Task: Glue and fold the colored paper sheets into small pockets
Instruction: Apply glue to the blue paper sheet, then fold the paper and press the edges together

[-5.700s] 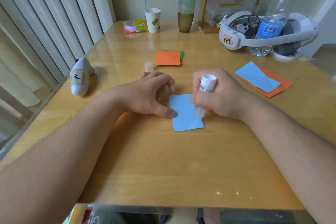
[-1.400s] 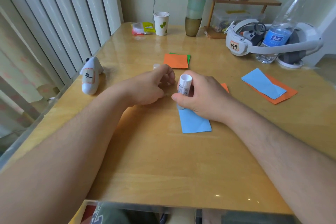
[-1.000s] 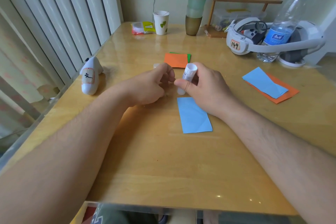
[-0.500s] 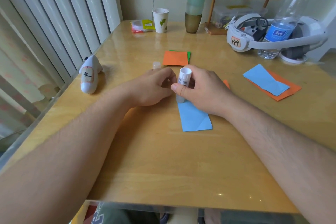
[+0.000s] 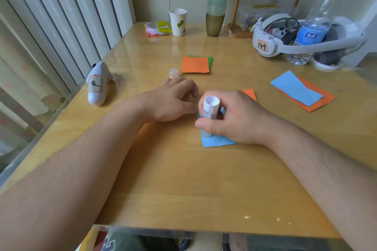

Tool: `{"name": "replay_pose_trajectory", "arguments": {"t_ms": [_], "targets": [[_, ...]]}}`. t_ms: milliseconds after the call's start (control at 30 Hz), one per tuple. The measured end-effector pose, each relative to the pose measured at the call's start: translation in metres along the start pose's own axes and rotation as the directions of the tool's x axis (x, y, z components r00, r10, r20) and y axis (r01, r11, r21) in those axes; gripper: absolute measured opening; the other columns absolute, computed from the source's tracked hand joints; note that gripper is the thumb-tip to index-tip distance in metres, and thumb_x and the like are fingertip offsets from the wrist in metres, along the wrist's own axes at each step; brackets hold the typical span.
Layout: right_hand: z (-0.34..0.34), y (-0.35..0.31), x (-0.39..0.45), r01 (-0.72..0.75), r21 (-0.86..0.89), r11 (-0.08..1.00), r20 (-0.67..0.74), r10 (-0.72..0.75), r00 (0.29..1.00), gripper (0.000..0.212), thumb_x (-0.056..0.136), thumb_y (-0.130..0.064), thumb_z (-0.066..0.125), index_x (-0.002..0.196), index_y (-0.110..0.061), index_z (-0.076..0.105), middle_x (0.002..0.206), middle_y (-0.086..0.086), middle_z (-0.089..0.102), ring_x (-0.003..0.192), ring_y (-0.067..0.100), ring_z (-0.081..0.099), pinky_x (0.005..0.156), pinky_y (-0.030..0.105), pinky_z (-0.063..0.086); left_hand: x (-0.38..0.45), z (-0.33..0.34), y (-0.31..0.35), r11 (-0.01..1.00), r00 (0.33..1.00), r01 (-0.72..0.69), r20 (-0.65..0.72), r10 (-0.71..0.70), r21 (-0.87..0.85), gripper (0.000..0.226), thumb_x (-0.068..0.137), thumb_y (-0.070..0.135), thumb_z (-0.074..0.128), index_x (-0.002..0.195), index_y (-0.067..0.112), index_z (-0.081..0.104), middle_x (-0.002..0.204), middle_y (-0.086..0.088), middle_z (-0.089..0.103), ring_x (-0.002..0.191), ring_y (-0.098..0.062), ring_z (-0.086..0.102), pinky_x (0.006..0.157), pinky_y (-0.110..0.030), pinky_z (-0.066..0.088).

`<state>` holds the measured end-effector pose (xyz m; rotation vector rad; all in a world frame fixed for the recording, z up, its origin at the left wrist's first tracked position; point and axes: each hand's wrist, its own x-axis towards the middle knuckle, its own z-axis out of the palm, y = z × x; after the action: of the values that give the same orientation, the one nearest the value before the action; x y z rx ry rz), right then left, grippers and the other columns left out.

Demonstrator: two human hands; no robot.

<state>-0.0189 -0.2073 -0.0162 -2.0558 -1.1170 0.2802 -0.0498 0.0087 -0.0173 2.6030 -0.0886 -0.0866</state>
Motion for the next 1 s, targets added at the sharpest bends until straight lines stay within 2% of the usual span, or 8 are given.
{"name": "replay_pose_trajectory", "arguments": {"t_ms": [100,300,467,567,667,767,867,1000], "targets": [[-0.001,-0.003,-0.002,0.016,0.021,1.0,0.046,-0.017,0.999,0.027,0.078,-0.052,0.074,0.085,-0.03,0.061,0.081,0.003,0.066,0.075,0.026,0.056,0.069,0.042,0.05,0.0,0.0,-0.001,1.0,1.0,0.004,0.005,-0.004,-0.005,0.025,0.095,0.041,0.064,0.117,0.037,0.054,0.125,0.011,0.047,0.119,-0.018,0.035,0.098,-0.03,0.03],[-0.001,-0.005,-0.005,0.036,0.067,0.997,0.108,-0.043,0.993,0.024,0.081,-0.042,0.079,0.084,-0.026,0.062,0.081,0.006,0.063,0.076,0.027,0.054,0.069,0.041,0.049,0.002,0.0,-0.004,1.0,1.0,-0.004,0.004,0.004,-0.026,0.022,0.095,0.03,0.062,0.114,0.037,0.054,0.118,0.011,0.048,0.112,-0.016,0.036,0.095,-0.03,0.031],[-0.001,-0.007,-0.005,0.044,0.196,0.98,0.1,-0.064,0.993,0.021,0.081,-0.031,0.081,0.086,-0.019,0.065,0.074,-0.008,0.063,0.069,0.009,0.055,0.065,0.024,0.046,0.002,-0.002,-0.007,0.996,1.0,-0.013,0.002,0.013,-0.092,0.023,0.097,0.019,0.056,0.113,0.035,0.057,0.112,0.004,0.058,0.108,-0.017,0.048,0.092,-0.032,0.04],[-0.011,-0.005,0.002,0.082,0.655,0.751,-0.08,-0.038,0.996,0.032,0.075,-0.028,0.09,0.09,-0.015,0.065,0.076,-0.009,0.064,0.069,0.01,0.056,0.065,0.022,0.042,0.001,-0.007,-0.004,0.962,0.986,-0.01,-0.164,-0.036,-0.272,0.027,0.097,0.004,0.05,0.105,0.026,0.062,0.099,0.0,0.07,0.076,-0.007,0.061,0.069,-0.027,0.047],[-0.027,0.002,0.011,0.141,0.888,0.439,-0.219,0.132,0.967,0.038,0.067,-0.034,0.096,0.092,-0.023,0.069,0.082,0.003,0.068,0.07,0.017,0.057,0.061,0.03,0.035,0.002,-0.011,0.001,0.879,0.949,-0.051,-0.297,-0.105,-0.475,0.033,0.096,-0.004,0.054,0.105,0.022,0.07,0.104,0.004,0.073,0.083,-0.007,0.072,0.076,-0.027,0.056],[-0.027,0.005,0.015,0.116,0.907,0.404,-0.243,0.28,0.929,0.02,0.079,-0.019,0.081,0.091,-0.027,0.067,0.091,0.009,0.074,0.072,0.016,0.058,0.064,0.028,0.034,0.003,-0.005,0.013,0.741,0.948,-0.156,-0.309,-0.074,-0.654,0.024,0.097,0.011,0.07,0.114,0.028,0.074,0.104,0.008,0.074,0.09,-0.008,0.066,0.085,-0.033,0.053],[-0.02,0.002,0.018,0.055,0.905,0.421,-0.219,0.353,0.91,0.025,0.079,-0.019,0.08,0.097,-0.022,0.064,0.104,0.009,0.078,0.075,0.015,0.056,0.065,0.027,0.035,0.004,0.0,0.026,0.598,0.95,-0.239,-0.313,-0.022,-0.766,0.027,0.094,0.036,0.069,0.121,0.031,0.074,0.107,0.005,0.073,0.096,-0.01,0.061,0.084,-0.029,0.048],[-0.014,0.001,0.023,0.038,0.906,0.422,-0.224,0.399,0.889,0.028,0.079,-0.031,0.076,0.1,-0.018,0.063,0.106,0.008,0.078,0.074,0.015,0.054,0.067,0.026,0.037,0.006,0.002,0.035,0.582,0.945,-0.267,-0.327,0.003,-0.768,0.025,0.097,0.044,0.062,0.114,0.036,0.078,0.101,0.009,0.073,0.095,-0.011,0.055,0.084,-0.032,0.043]]}}
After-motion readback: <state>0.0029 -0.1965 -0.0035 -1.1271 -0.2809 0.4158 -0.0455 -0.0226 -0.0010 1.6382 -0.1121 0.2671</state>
